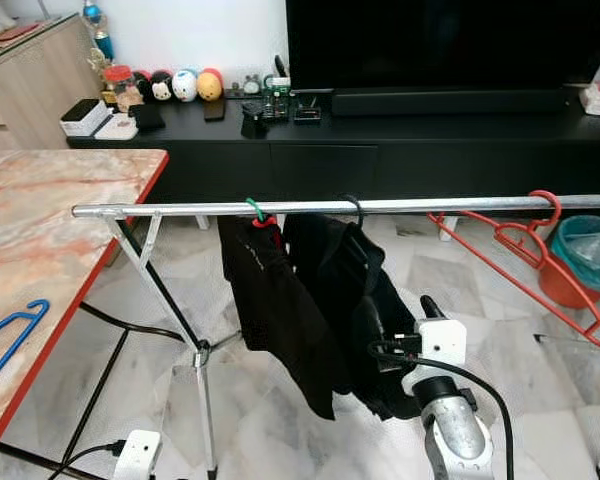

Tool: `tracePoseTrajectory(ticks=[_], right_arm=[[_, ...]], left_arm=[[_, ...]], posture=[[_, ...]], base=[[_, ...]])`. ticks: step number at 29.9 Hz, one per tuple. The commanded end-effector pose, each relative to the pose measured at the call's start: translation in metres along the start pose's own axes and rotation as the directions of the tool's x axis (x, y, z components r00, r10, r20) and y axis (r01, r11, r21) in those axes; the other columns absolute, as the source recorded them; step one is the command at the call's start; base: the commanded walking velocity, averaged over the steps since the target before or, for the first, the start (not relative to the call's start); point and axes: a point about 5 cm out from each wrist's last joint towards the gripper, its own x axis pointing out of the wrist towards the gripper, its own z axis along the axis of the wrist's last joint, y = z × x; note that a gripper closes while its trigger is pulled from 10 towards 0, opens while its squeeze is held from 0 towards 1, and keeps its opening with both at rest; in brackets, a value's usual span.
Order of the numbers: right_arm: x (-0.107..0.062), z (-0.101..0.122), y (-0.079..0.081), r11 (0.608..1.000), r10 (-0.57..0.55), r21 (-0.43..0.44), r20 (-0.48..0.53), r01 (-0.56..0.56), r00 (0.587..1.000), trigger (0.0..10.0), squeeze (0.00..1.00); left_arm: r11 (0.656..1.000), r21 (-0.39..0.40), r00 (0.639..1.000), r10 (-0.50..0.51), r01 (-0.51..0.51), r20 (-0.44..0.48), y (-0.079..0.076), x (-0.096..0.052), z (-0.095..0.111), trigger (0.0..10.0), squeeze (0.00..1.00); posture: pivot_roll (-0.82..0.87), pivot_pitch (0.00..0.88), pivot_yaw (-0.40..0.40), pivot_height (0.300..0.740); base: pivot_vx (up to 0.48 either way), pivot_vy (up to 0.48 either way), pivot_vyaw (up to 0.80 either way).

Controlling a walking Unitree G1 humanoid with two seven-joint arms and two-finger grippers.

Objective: Hang hanger

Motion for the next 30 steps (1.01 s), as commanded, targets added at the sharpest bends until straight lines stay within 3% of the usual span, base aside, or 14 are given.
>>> tracePoseTrajectory(ticks=[1, 6, 20, 30], right_arm=[[0.003, 0.007, 0.004, 1.000, 0.016, -0.009, 0.030, -0.015, 0.999, 10.0, 0.00], [0.002, 0.007, 0.005, 1.000, 0.020, -0.002, 0.029, -0.020, 0.999, 10.0, 0.00], [0.002, 0.008, 0.007, 0.999, 0.027, 0.017, 0.025, -0.027, 0.999, 10.0, 0.00], [0.002, 0.010, 0.007, 0.999, 0.030, 0.022, 0.027, -0.030, 0.999, 10.0, 0.00]], left_arm=[[1.000, 0.008, 1.000, 0.014, -0.014, -0.012, 0.003, -0.001, -0.003, 10.0, 0.00], [1.000, 0.007, 1.000, 0.014, -0.014, -0.011, 0.003, -0.001, -0.003, 10.0, 0.00], [1.000, 0.009, 1.000, 0.014, -0.014, 0.000, 0.005, 0.000, 0.006, 10.0, 0.00], [1.000, -0.001, 1.000, 0.009, -0.009, 0.003, 0.005, 0.001, 0.007, 10.0, 0.00]], posture=[[-0.08, 0.000, 0.072, 0.740], [-0.08, 0.000, 0.073, 0.740], [-0.08, 0.000, 0.074, 0.740], [-0.08, 0.002, 0.076, 0.740]], base=[[0.277, 0.000, 0.80], [0.281, 0.000, 0.72], [0.274, 0.000, 0.00], [0.000, 0.000, 0.00]])
